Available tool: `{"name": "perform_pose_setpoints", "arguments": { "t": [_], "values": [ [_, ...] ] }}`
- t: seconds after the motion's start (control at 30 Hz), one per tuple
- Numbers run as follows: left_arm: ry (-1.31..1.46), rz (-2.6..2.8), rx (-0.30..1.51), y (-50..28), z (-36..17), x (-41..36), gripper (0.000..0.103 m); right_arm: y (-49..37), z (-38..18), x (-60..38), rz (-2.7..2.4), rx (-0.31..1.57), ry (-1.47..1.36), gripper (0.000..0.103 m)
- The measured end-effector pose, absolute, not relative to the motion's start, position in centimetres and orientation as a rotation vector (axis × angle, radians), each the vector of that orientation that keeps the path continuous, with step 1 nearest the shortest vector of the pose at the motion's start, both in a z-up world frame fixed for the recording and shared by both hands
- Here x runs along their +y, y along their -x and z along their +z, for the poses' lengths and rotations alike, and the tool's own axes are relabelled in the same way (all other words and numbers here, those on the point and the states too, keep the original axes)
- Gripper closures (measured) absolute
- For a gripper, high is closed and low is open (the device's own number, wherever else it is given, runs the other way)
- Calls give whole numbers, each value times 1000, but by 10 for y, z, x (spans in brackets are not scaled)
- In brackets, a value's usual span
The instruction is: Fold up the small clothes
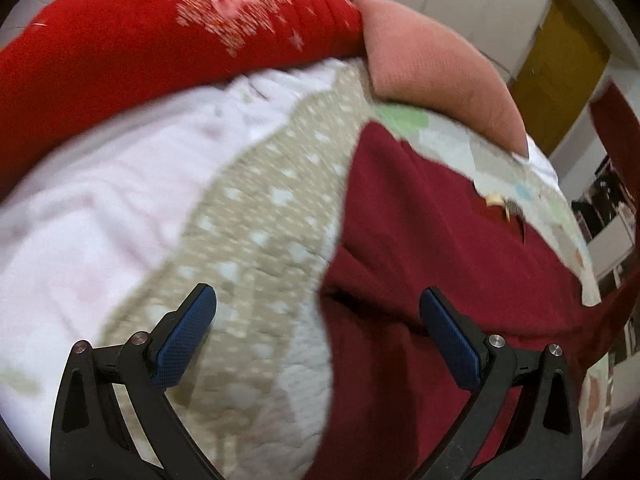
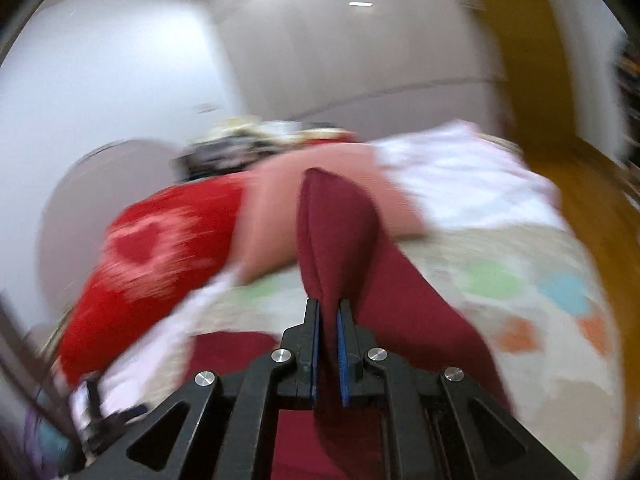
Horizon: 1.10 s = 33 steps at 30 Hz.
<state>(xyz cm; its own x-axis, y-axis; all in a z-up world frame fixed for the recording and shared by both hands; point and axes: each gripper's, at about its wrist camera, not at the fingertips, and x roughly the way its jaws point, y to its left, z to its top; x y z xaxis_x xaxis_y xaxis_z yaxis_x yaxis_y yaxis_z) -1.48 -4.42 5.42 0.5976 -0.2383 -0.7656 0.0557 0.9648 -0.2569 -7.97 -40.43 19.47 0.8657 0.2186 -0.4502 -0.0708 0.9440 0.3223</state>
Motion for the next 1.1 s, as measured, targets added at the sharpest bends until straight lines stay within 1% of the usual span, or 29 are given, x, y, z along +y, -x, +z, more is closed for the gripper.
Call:
{"name": "perform_pose_setpoints", "arguments": {
  "t": [0.07, 0.13, 0.17, 0.23, 0.3, 0.37, 0.43, 0.5, 0.57, 0.63, 0.77, 0.9, 0.93, 0.97, 1.03, 1.07, 1.1],
  "values": [
    [231, -161, 911, 14, 61, -35, 1, 70, 191, -350, 286, 505, -242, 96],
    [259, -156, 906, 13, 67, -27, 1, 57, 168, -303, 386, 549, -196, 94],
    [277, -156, 901, 12, 71, -22, 1, 45, 145, -278, 444, 628, -181, 89],
    [299, -158, 890, 11, 75, -16, 1, 28, 101, -247, 487, 827, -134, 84],
    [321, -161, 880, 8, 79, -10, 1, 36, 80, -241, 499, 877, -123, 84],
    [331, -166, 882, 2, 80, -10, 1, 56, 75, -254, 447, 854, -135, 77],
    [322, -168, 898, -7, 78, -17, 1, 75, 78, -286, 387, 835, -181, 73],
    [294, -187, 914, -15, 75, -30, 1, 100, 83, -323, 279, 783, -231, 62],
    [245, -195, 936, -21, 68, -48, 1, 125, 85, -367, 90, 733, -254, 42],
    [202, -202, 949, -24, 62, -61, 1, 140, 80, -402, -61, 721, -312, 36],
    [117, -193, 988, -29, 46, -87, 1, 139, 59, -443, -128, 789, -471, 36],
    [102, -179, 1011, -30, 36, -98, 1, 110, 30, -442, -72, 834, -571, 36],
    [107, -177, 1015, -30, 35, -99, 1, 106, 26, -441, -51, 836, -597, 41],
    [112, -176, 1018, -30, 34, -100, 1, 99, 22, -437, -29, 836, -628, 65],
    [107, -183, 1017, -30, 36, -103, 1, 94, 23, -437, -34, 831, -597, 85],
    [99, -192, 1009, -29, 37, -104, 1, 94, 32, -432, -53, 816, -528, 89],
    [91, -197, 1002, -28, 36, -105, 1, 96, 44, -426, -57, 797, -455, 89]
  ]
}}
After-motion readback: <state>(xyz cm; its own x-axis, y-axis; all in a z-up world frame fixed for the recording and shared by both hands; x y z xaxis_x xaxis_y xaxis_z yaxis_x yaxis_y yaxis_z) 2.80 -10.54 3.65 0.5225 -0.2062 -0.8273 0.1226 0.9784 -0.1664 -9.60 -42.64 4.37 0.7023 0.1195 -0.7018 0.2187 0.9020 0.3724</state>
